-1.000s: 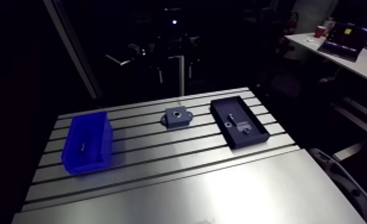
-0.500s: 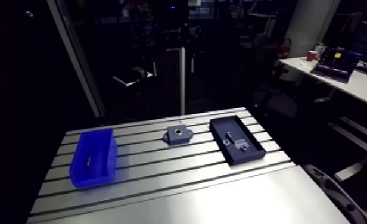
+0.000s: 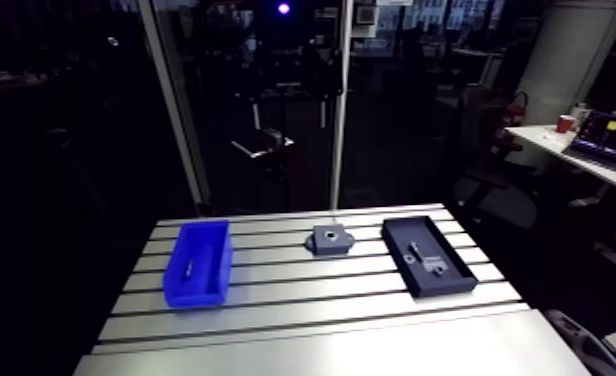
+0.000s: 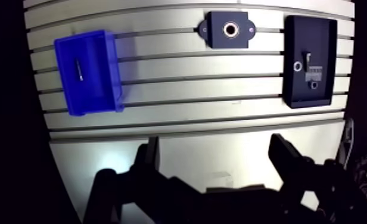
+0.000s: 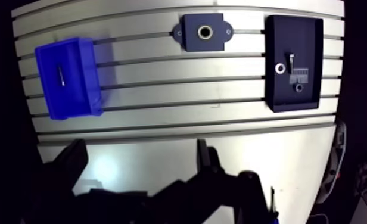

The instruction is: Pick up the bearing and press it into the housing until flush.

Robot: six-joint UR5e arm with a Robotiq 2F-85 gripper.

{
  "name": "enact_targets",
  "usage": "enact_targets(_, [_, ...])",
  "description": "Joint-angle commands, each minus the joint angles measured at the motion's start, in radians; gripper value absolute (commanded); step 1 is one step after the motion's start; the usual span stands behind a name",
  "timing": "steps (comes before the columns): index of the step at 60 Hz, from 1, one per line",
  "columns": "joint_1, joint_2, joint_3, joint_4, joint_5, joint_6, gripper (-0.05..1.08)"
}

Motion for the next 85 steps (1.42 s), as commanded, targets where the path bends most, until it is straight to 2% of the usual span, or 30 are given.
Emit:
enact_targets(1, [0.009, -0.011, -0.033, 0.043, 0.004, 0.036, 0.0])
enact_targets(33, [0.003, -0.052, -0.014, 0.059, -0.008, 0.024, 0.0])
enact_targets(85, [0.003, -0.051, 0.016, 0.053, -0.001, 0.024, 0.0])
